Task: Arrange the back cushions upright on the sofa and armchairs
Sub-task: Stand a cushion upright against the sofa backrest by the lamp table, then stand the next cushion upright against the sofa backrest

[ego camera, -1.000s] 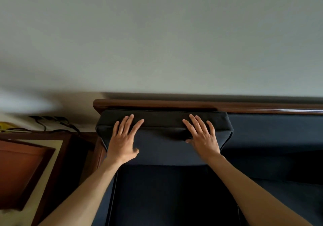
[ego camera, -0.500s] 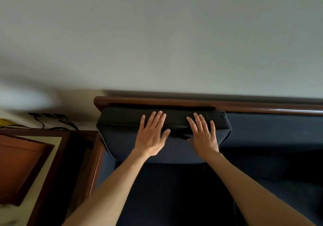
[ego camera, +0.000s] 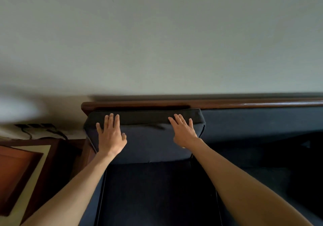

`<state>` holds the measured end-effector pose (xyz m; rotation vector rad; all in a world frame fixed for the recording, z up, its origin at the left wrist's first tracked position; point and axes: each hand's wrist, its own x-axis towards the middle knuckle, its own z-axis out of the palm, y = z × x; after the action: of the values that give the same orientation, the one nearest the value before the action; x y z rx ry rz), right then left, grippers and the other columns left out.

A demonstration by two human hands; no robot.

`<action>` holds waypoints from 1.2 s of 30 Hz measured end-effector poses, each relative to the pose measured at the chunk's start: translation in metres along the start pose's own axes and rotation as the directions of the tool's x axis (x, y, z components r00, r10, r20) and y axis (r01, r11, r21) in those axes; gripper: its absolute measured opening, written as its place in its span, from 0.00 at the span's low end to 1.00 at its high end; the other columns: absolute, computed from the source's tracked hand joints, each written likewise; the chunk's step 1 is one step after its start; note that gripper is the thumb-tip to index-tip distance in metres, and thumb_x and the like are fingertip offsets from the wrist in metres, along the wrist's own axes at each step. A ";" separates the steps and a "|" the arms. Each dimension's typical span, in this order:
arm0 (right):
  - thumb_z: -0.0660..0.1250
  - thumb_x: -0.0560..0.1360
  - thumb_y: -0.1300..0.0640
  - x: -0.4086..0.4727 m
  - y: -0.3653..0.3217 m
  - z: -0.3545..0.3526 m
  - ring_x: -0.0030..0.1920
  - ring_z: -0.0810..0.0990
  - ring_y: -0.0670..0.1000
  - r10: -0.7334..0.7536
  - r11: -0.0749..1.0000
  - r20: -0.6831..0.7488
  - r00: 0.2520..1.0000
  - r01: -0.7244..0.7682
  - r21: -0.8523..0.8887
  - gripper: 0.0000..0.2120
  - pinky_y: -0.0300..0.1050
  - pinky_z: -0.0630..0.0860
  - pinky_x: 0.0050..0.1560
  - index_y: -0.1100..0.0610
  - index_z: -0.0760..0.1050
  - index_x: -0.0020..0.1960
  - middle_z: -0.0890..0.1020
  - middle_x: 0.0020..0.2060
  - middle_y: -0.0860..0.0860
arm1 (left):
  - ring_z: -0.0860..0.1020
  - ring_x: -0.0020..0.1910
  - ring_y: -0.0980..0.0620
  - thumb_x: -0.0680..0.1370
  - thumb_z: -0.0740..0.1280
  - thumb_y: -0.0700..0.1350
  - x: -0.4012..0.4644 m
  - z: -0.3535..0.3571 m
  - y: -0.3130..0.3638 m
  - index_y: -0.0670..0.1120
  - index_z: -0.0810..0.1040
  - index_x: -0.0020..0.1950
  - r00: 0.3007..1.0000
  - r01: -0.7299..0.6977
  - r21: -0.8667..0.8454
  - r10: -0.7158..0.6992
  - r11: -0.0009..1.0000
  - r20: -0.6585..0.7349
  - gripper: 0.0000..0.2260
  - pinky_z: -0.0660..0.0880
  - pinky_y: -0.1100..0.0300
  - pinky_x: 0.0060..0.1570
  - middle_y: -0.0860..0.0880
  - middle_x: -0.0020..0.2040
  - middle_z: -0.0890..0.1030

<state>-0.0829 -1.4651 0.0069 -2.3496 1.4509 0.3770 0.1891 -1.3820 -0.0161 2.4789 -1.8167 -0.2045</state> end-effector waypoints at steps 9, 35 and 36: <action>0.61 0.78 0.61 -0.106 0.051 -0.025 0.72 0.67 0.54 0.041 0.959 -0.049 0.998 -0.026 0.281 0.23 0.55 0.65 0.70 0.52 0.69 0.72 0.67 0.73 0.50 | 0.74 0.64 0.50 0.76 0.68 0.47 -0.080 -0.024 0.179 0.47 0.78 0.62 0.984 -0.144 -0.430 0.174 0.891 0.031 0.14 0.68 0.53 0.66 0.50 0.62 0.79; 0.61 0.76 0.58 -0.438 0.434 0.263 0.55 0.79 0.52 0.448 0.661 0.211 0.869 -0.481 0.576 0.10 0.49 0.77 0.52 0.50 0.79 0.52 0.79 0.54 0.47 | 0.71 0.64 0.55 0.77 0.66 0.48 -0.391 0.210 0.554 0.51 0.75 0.63 0.883 -0.186 -0.408 0.335 0.894 0.330 0.15 0.72 0.60 0.58 0.56 0.63 0.73; 0.62 0.75 0.57 -0.443 0.434 0.279 0.51 0.79 0.52 0.518 0.577 0.241 0.821 -0.542 0.611 0.05 0.50 0.77 0.51 0.50 0.77 0.47 0.80 0.50 0.48 | 0.70 0.66 0.54 0.77 0.66 0.48 -0.397 0.224 0.552 0.50 0.74 0.65 0.873 -0.213 -0.385 0.352 0.898 0.339 0.17 0.71 0.59 0.61 0.55 0.66 0.72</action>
<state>-0.6782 -1.1684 -0.1343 -1.3045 1.8732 0.0155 -0.4817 -1.1645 -0.1392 2.0028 -2.0508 -0.9816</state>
